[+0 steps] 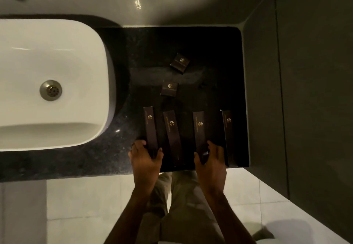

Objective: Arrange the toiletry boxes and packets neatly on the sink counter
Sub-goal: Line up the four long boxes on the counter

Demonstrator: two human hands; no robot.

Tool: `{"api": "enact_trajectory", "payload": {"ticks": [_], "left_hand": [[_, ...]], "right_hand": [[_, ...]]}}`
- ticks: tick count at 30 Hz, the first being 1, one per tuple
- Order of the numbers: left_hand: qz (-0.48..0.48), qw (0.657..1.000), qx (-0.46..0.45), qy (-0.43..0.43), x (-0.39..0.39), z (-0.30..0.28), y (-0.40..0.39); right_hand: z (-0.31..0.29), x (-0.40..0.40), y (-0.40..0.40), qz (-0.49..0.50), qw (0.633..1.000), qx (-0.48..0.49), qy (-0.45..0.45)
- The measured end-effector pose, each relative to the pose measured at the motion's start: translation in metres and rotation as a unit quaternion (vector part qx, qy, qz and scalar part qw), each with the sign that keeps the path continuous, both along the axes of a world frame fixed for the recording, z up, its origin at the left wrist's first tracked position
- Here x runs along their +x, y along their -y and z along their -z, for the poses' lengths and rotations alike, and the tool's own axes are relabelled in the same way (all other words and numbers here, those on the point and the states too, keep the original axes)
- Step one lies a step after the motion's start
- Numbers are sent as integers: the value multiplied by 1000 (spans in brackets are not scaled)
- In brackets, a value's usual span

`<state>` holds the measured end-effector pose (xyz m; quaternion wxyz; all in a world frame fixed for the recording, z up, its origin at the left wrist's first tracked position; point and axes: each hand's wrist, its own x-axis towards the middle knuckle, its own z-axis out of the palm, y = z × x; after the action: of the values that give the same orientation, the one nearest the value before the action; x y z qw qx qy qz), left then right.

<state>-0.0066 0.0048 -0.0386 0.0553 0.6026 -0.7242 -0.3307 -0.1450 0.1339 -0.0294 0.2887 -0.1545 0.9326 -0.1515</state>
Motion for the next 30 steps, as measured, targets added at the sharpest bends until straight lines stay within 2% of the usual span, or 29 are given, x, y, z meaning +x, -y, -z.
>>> {"api": "enact_trajectory", "payload": {"ticks": [4, 7, 9, 11, 14, 20, 26, 30], "left_hand": [[-24, 999, 37, -20, -2, -7, -1], [-102, 992, 65, -43, 2, -19, 2], [-138, 987, 51, -60, 7, -31, 4], [-133, 989, 6, -59, 15, -44, 2], [-124, 991, -22, -34, 26, -53, -1], [-134, 991, 17, 9, 36, -44, -1], [-130, 991, 27, -2, 40, -35, -7], [-123, 992, 38, -13, 41, -32, -12]], "right_hand": [[-5, 0, 2, 11, 1000, -15, 0], [-14, 16, 15, -5, 998, -70, -10], [-17, 36, 30, -31, 994, -105, 9], [-18, 60, 48, -52, 990, -124, 52], [-12, 88, 71, -99, 987, -110, 60], [6, 98, 85, -171, 977, -75, 103], [0, 83, 58, -147, 978, -124, 85], [-5, 82, 42, -35, 965, -215, 149]]}}
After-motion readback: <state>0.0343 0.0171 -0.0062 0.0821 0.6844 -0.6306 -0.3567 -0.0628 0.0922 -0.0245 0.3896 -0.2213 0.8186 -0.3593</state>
